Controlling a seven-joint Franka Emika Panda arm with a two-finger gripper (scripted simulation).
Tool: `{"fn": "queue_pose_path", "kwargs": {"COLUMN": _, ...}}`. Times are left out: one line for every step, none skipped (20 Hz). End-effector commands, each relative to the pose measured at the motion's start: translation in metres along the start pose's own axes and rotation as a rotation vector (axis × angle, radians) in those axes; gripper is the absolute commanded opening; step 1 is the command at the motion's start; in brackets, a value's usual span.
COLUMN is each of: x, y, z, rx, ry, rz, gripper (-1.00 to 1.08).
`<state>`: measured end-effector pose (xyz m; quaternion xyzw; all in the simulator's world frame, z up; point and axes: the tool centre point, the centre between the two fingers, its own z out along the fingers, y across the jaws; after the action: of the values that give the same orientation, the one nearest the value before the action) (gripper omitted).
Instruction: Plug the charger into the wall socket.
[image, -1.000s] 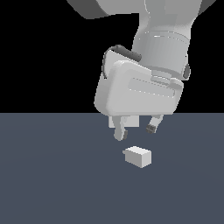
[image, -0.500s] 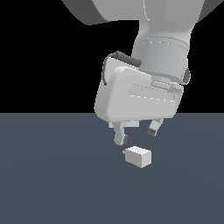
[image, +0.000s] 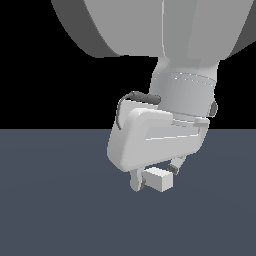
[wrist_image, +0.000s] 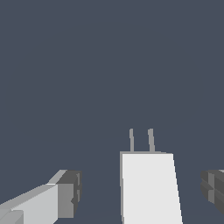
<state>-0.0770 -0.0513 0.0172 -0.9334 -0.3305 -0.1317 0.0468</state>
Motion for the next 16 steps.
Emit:
{"fn": "queue_pose_path", "kwargs": {"x": -0.0012, "y": 0.0006, "z": 0.0045, "rx": -0.001, "ry": 0.0, "rz": 0.0, "gripper": 1.0}}
{"fn": "queue_pose_path", "kwargs": {"x": -0.0014, "y": 0.0006, "z": 0.0052, "rx": -0.001, "ry": 0.0, "rz": 0.0, "gripper": 1.0}}
{"fn": "queue_pose_path", "kwargs": {"x": -0.0015, "y": 0.0007, "z": 0.0054, "rx": -0.001, "ry": 0.0, "rz": 0.0, "gripper": 1.0}}
{"fn": "queue_pose_path", "kwargs": {"x": -0.0015, "y": 0.0007, "z": 0.0054, "rx": -0.001, "ry": 0.0, "rz": 0.0, "gripper": -1.0}}
{"fn": "queue_pose_path", "kwargs": {"x": -0.0015, "y": 0.0007, "z": 0.0054, "rx": -0.001, "ry": 0.0, "rz": 0.0, "gripper": -1.0}}
{"fn": "queue_pose_path", "kwargs": {"x": -0.0015, "y": 0.0007, "z": 0.0054, "rx": -0.001, "ry": 0.0, "rz": 0.0, "gripper": -1.0}}
{"fn": "queue_pose_path", "kwargs": {"x": -0.0015, "y": 0.0007, "z": 0.0054, "rx": -0.001, "ry": 0.0, "rz": 0.0, "gripper": -1.0}}
{"fn": "queue_pose_path", "kwargs": {"x": -0.0015, "y": 0.0007, "z": 0.0054, "rx": -0.001, "ry": 0.0, "rz": 0.0, "gripper": -1.0}}
{"fn": "queue_pose_path", "kwargs": {"x": -0.0015, "y": 0.0007, "z": 0.0054, "rx": -0.001, "ry": 0.0, "rz": 0.0, "gripper": -1.0}}
{"fn": "queue_pose_path", "kwargs": {"x": -0.0015, "y": 0.0007, "z": 0.0054, "rx": -0.001, "ry": 0.0, "rz": 0.0, "gripper": -1.0}}
{"fn": "queue_pose_path", "kwargs": {"x": -0.0015, "y": 0.0007, "z": 0.0054, "rx": -0.001, "ry": 0.0, "rz": 0.0, "gripper": -1.0}}
{"fn": "queue_pose_path", "kwargs": {"x": -0.0015, "y": 0.0007, "z": 0.0054, "rx": -0.001, "ry": 0.0, "rz": 0.0, "gripper": -1.0}}
{"fn": "queue_pose_path", "kwargs": {"x": -0.0015, "y": 0.0007, "z": 0.0054, "rx": -0.001, "ry": 0.0, "rz": 0.0, "gripper": -1.0}}
{"fn": "queue_pose_path", "kwargs": {"x": -0.0014, "y": 0.0007, "z": 0.0054, "rx": -0.001, "ry": 0.0, "rz": 0.0, "gripper": -1.0}}
{"fn": "queue_pose_path", "kwargs": {"x": -0.0012, "y": 0.0007, "z": 0.0052, "rx": -0.002, "ry": 0.0, "rz": 0.001, "gripper": -1.0}}
{"fn": "queue_pose_path", "kwargs": {"x": -0.0009, "y": 0.0009, "z": 0.0048, "rx": -0.002, "ry": 0.001, "rz": 0.003, "gripper": -1.0}}
